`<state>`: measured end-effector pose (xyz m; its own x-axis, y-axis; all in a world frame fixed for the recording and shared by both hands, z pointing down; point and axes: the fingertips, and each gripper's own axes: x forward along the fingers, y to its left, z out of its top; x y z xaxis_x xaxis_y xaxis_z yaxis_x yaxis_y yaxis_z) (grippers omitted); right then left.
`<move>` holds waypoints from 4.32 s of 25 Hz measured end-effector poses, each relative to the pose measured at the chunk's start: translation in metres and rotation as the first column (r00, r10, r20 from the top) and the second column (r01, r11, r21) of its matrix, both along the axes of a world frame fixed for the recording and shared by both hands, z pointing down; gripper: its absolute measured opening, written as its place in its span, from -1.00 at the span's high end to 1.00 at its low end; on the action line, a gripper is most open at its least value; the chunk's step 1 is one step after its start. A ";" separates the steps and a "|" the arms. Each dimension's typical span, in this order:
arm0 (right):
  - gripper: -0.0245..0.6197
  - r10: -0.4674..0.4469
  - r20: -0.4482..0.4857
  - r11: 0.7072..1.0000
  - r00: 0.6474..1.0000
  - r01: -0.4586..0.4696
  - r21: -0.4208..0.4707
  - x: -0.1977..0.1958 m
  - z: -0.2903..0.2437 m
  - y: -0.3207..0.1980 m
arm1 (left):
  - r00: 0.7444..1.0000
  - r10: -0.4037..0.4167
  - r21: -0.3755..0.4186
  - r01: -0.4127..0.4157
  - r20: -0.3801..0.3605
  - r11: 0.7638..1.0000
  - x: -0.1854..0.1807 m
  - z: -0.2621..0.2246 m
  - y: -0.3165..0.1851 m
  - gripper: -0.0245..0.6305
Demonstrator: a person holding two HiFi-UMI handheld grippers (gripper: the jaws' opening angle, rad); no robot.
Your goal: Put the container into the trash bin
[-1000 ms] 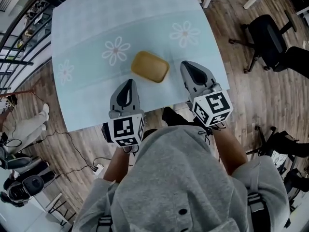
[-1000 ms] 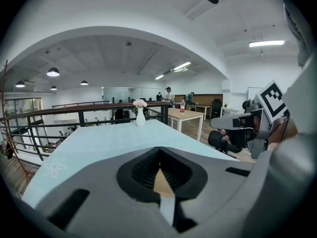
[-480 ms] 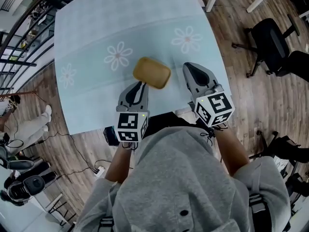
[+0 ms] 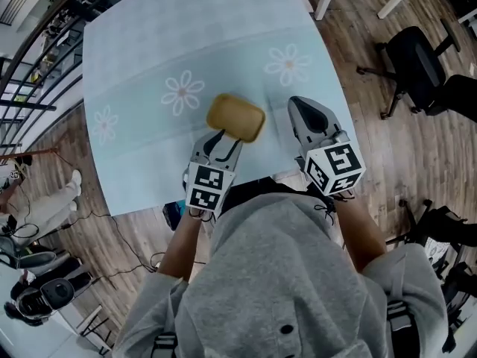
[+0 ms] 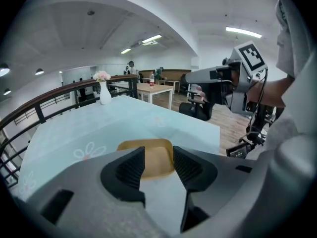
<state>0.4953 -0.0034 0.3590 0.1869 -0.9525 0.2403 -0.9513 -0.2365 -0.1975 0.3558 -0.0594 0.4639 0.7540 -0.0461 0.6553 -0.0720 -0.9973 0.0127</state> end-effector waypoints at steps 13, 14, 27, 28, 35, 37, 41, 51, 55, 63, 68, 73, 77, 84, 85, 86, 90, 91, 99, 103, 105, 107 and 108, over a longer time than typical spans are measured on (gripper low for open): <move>0.84 0.079 0.010 0.997 0.997 -0.079 -0.027 0.023 0.010 0.009 | 0.910 0.329 -0.024 -0.334 0.252 0.942 0.000 0.079 0.025 0.26; 0.84 0.086 0.010 0.996 0.996 -0.085 -0.029 0.025 0.011 0.010 | 0.899 0.347 -0.016 -0.356 0.266 0.934 0.002 0.083 0.025 0.26; 0.84 0.123 0.032 0.992 0.992 -0.121 -0.039 0.033 0.018 0.034 | 0.779 0.441 0.115 -0.538 0.446 0.835 0.010 0.117 0.033 0.59; 0.84 0.123 0.031 0.992 0.992 -0.121 -0.036 0.033 0.017 0.036 | 0.787 0.428 0.122 -0.526 0.445 0.841 0.012 0.116 0.031 0.69; 0.84 0.110 0.031 0.994 0.994 -0.109 -0.018 0.024 0.015 0.045 | 0.877 0.310 0.013 -0.338 0.366 0.941 0.007 0.100 0.023 0.83; 0.84 0.097 0.031 0.995 0.995 -0.096 -0.013 0.019 0.015 0.046 | 0.903 0.268 -0.012 -0.281 0.335 0.960 0.005 0.094 0.022 0.83; 0.84 0.063 0.016 0.998 0.998 -0.063 0.001 0.011 0.010 0.042 | 0.942 0.180 -0.062 -0.169 0.282 0.984 -0.003 0.082 0.017 0.83; 0.84 -0.029 -0.010 0.999 1.000 0.029 0.034 -0.009 -0.002 0.027 | 0.983 -0.075 -0.018 0.079 0.166 0.997 -0.033 0.049 -0.009 0.83; 0.84 -0.069 -0.014 0.997 0.998 0.070 0.040 -0.018 -0.002 0.022 | 0.979 -0.148 0.005 0.149 0.138 0.989 -0.045 0.044 -0.015 0.83; 0.84 -0.120 -0.010 0.991 0.993 0.120 0.057 -0.036 -0.007 -0.002 | 0.964 -0.254 0.011 0.254 0.074 0.967 -0.069 0.019 -0.037 0.83; 0.84 -0.137 -0.009 0.989 0.991 0.137 0.061 -0.037 -0.007 -0.017 | 0.956 -0.290 0.005 0.290 0.032 0.957 -0.070 0.005 -0.051 0.83; 0.84 -0.151 -0.022 0.986 0.988 0.152 0.061 -0.049 -0.010 -0.036 | 0.944 -0.328 -0.014 0.328 -0.010 0.944 -0.080 -0.002 -0.064 0.83; 0.84 -0.162 -0.032 0.985 0.986 0.163 0.051 -0.081 -0.016 -0.053 | 0.931 -0.363 -0.040 0.361 -0.044 0.932 -0.111 -0.014 -0.077 0.83; 0.84 -0.257 -0.031 0.966 0.966 0.258 0.034 -0.144 -0.014 -0.094 | 0.873 -0.474 -0.054 0.471 -0.117 0.880 -0.176 -0.035 -0.101 0.83; 0.84 -0.277 -0.034 0.960 0.960 0.278 0.031 -0.153 -0.014 -0.101 | 0.866 -0.484 -0.052 0.482 -0.127 0.875 -0.184 -0.037 -0.103 0.83; 0.84 -0.298 -0.037 0.954 0.954 0.299 0.028 -0.162 -0.014 -0.107 | 0.857 -0.497 -0.050 0.495 -0.135 0.868 -0.192 -0.039 -0.105 0.83; 0.84 -0.395 -0.050 0.918 0.917 0.397 0.020 -0.211 -0.020 -0.133 | 0.797 -0.581 -0.058 0.580 -0.165 0.813 -0.242 -0.049 -0.114 0.83; 0.84 -0.419 -0.054 0.907 0.906 0.421 0.021 -0.225 -0.022 -0.141 | 0.780 -0.602 -0.061 0.602 -0.173 0.797 -0.256 -0.052 -0.119 0.83; 0.84 -0.593 -0.054 0.805 0.803 0.594 -0.004 -0.335 -0.021 -0.191 | 0.632 -0.753 -0.093 0.751 -0.185 0.653 -0.366 -0.057 -0.138 0.83; 0.84 -0.671 -0.050 0.742 0.740 0.671 -0.015 -0.393 -0.013 -0.208 | 0.551 -0.816 -0.110 0.812 -0.173 0.572 -0.422 -0.046 -0.137 0.83; 0.84 -0.701 -0.046 0.713 0.712 0.701 -0.021 -0.420 -0.008 -0.214 | 0.518 -0.839 -0.115 0.835 -0.168 0.538 -0.446 -0.041 -0.136 0.83; 0.84 -0.724 -0.040 0.690 0.689 0.724 -0.027 -0.442 -0.005 -0.215 | 0.489 -0.857 -0.120 0.852 -0.162 0.509 -0.467 -0.037 -0.132 0.83; 0.84 -0.734 -0.038 0.679 0.678 0.733 -0.030 -0.452 -0.003 -0.216 | 0.476 -0.864 -0.123 0.859 -0.161 0.497 -0.476 -0.037 -0.130 0.83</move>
